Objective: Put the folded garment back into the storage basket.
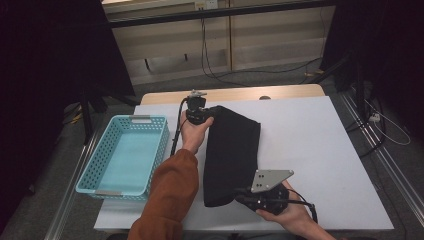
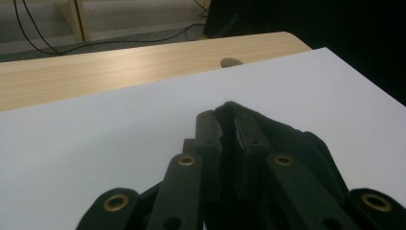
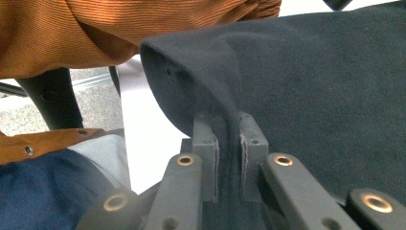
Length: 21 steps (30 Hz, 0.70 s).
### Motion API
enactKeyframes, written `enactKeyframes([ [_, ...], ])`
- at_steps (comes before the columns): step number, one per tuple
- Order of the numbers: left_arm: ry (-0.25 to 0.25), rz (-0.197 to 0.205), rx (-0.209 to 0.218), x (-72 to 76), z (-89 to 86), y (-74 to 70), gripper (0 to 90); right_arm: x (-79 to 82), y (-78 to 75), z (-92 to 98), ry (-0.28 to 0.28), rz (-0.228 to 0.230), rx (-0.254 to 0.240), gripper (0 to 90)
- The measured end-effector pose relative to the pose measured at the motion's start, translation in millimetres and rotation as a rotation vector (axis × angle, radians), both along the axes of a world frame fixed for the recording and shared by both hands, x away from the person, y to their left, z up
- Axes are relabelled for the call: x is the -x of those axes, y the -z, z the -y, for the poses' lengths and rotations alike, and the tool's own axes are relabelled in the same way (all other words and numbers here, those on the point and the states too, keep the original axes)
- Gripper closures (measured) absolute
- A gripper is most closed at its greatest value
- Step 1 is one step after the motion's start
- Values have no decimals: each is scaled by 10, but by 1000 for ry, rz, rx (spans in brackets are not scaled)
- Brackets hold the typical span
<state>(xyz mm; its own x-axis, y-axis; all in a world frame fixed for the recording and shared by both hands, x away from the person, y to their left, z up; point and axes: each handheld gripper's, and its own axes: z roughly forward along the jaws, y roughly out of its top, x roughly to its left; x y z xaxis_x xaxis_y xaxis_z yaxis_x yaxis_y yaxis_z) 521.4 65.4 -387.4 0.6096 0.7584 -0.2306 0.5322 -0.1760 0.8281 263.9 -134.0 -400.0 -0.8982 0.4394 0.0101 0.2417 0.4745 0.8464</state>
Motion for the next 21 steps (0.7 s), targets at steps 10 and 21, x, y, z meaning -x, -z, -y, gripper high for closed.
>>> enactKeyframes([
  [10, 0, 10, 11, 5, -12, -93, 823, -5, -78, -3, 5, 2, -37, 819],
  [21, -3, 31, 1, 16, -42, -265, 823, -12, -160, -25, 6, 22, -69, 820],
])
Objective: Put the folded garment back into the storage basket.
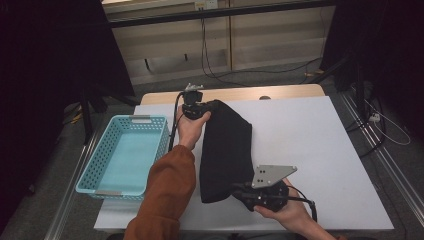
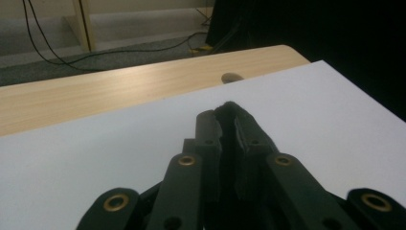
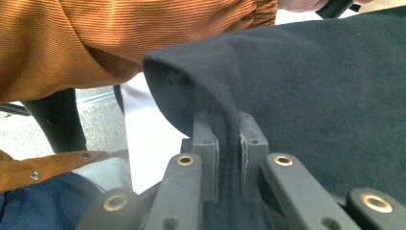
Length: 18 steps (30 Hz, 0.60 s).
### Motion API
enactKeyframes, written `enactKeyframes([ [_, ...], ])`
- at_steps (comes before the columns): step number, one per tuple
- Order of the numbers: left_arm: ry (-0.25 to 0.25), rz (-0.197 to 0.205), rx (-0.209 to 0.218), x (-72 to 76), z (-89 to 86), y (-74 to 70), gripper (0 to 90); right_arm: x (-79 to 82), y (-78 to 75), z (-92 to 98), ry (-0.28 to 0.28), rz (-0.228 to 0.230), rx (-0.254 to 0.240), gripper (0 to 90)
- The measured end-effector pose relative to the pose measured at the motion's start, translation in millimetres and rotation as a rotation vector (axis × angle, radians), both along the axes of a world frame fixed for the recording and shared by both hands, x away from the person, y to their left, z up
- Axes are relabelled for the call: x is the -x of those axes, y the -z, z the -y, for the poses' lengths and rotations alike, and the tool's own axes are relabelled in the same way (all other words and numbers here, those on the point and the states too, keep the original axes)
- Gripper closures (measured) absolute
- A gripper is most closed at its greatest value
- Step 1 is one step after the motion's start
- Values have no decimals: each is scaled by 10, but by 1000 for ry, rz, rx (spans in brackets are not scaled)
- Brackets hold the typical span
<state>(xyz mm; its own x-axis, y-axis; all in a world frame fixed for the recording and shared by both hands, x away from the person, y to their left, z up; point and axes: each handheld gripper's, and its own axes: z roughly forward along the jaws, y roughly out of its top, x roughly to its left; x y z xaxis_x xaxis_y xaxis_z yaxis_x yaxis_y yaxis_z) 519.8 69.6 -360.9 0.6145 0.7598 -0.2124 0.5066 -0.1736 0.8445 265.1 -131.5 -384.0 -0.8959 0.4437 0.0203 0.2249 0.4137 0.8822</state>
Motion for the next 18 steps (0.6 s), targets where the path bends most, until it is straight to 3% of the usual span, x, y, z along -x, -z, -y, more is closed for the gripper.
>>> enactKeyframes([
  [9, 10, 22, 3, 31, 49, -101, 824, 22, -56, -1, -4, 12, -16, 820],
  [18, 6, 40, 6, 47, -15, -230, 823, 32, -121, -18, -7, 26, -36, 820],
])
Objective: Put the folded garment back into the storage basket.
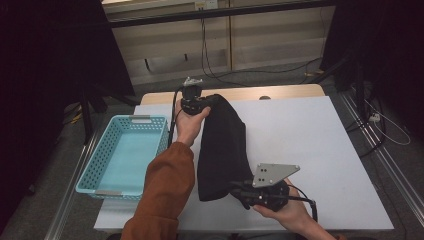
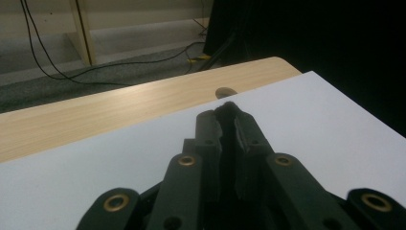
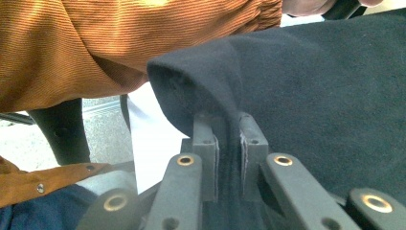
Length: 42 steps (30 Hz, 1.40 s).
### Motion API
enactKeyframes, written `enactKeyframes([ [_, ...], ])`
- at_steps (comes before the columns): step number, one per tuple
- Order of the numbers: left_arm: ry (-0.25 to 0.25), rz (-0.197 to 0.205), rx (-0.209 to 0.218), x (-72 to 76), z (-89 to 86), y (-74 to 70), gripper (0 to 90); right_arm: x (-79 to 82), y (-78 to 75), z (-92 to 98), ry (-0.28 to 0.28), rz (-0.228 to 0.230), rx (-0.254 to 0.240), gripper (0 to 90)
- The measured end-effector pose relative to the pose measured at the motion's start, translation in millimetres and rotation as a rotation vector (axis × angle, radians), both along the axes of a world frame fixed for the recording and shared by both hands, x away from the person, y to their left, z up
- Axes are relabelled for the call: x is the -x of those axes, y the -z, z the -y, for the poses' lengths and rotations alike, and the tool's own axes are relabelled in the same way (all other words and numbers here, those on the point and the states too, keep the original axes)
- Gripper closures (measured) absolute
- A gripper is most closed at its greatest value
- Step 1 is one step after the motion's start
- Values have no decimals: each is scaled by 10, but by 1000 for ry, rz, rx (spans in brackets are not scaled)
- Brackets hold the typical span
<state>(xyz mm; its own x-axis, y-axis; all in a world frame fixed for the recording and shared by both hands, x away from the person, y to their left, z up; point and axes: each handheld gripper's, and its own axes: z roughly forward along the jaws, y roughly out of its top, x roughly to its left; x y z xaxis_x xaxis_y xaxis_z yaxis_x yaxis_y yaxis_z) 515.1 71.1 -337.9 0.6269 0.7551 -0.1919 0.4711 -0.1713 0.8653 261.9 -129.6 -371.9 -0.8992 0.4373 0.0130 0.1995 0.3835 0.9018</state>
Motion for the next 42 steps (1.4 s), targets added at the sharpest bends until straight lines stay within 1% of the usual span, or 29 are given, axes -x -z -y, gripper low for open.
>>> enactKeyframes([
  [5, 4, 6, -6, -1, -24, -40, 823, -2, -39, -20, -7, 6, -6, 820],
  [10, 2, 15, -2, 1, -58, -125, 824, -7, -82, -32, -8, 14, -22, 820],
  [13, 1, 18, -1, 4, -65, -153, 823, -6, -100, -41, -9, 17, -25, 820],
  [14, -1, 22, 1, 8, -77, -177, 824, -9, -122, -48, -12, 24, -28, 819],
  [23, -5, 32, 2, 7, -131, -242, 823, -19, -180, -87, -17, 37, -43, 820],
  [25, -11, 33, 8, 11, -145, -266, 824, -22, -211, -106, -20, 43, -52, 820],
  [30, -15, 42, 10, 23, -207, -357, 823, -23, -279, -137, -28, 60, -62, 820],
  [34, -14, 50, 4, 34, -243, -397, 824, -20, -319, -163, -35, 67, -68, 820],
  [42, -25, 61, 11, 54, -353, -496, 823, -21, -381, -185, -40, 81, -74, 820],
])
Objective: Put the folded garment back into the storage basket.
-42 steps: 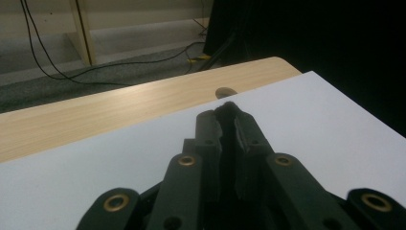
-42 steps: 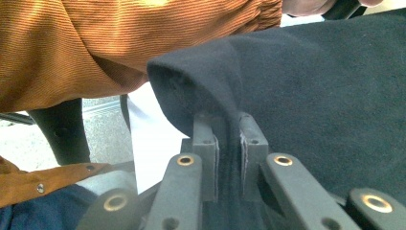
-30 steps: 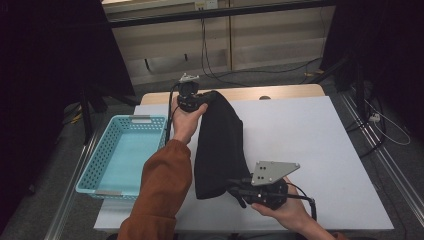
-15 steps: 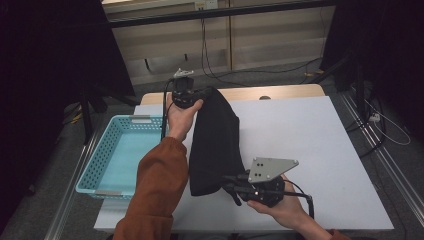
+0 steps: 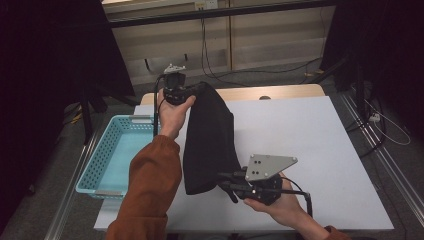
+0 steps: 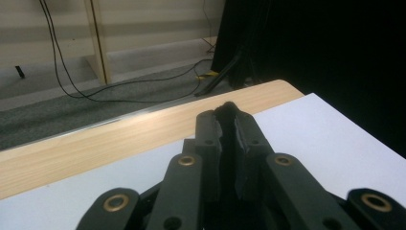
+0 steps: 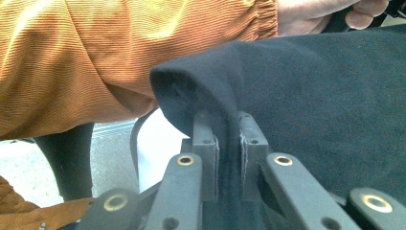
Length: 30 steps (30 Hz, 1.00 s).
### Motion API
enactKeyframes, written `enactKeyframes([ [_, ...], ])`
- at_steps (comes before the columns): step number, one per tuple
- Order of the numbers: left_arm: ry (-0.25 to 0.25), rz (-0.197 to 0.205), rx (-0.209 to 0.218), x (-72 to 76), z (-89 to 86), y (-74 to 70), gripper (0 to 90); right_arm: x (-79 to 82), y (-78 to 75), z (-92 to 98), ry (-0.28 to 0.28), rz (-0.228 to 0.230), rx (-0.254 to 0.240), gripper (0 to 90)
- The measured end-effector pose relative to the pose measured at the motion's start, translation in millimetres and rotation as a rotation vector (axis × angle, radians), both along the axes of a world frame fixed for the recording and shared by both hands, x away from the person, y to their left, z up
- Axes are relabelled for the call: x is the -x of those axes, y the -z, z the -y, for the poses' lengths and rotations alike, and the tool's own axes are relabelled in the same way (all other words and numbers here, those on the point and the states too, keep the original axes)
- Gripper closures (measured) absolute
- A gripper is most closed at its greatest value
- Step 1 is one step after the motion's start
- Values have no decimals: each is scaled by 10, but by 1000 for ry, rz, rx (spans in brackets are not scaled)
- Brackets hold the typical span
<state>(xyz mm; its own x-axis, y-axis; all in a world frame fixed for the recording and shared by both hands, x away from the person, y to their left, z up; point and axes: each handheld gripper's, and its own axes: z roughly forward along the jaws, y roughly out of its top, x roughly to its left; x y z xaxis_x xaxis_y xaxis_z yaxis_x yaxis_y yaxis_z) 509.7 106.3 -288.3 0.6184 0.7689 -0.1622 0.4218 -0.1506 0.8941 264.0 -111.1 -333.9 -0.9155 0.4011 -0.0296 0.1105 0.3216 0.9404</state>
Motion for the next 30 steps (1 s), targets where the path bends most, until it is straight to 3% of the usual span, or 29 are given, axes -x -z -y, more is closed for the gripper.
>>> enactKeyframes([
  [12, -10, 20, -8, 33, -138, -123, 823, -13, -81, -99, -20, 21, -22, 820],
  [30, -33, 28, -11, 40, -376, -193, 823, -68, -127, -262, -52, 28, -33, 820],
])
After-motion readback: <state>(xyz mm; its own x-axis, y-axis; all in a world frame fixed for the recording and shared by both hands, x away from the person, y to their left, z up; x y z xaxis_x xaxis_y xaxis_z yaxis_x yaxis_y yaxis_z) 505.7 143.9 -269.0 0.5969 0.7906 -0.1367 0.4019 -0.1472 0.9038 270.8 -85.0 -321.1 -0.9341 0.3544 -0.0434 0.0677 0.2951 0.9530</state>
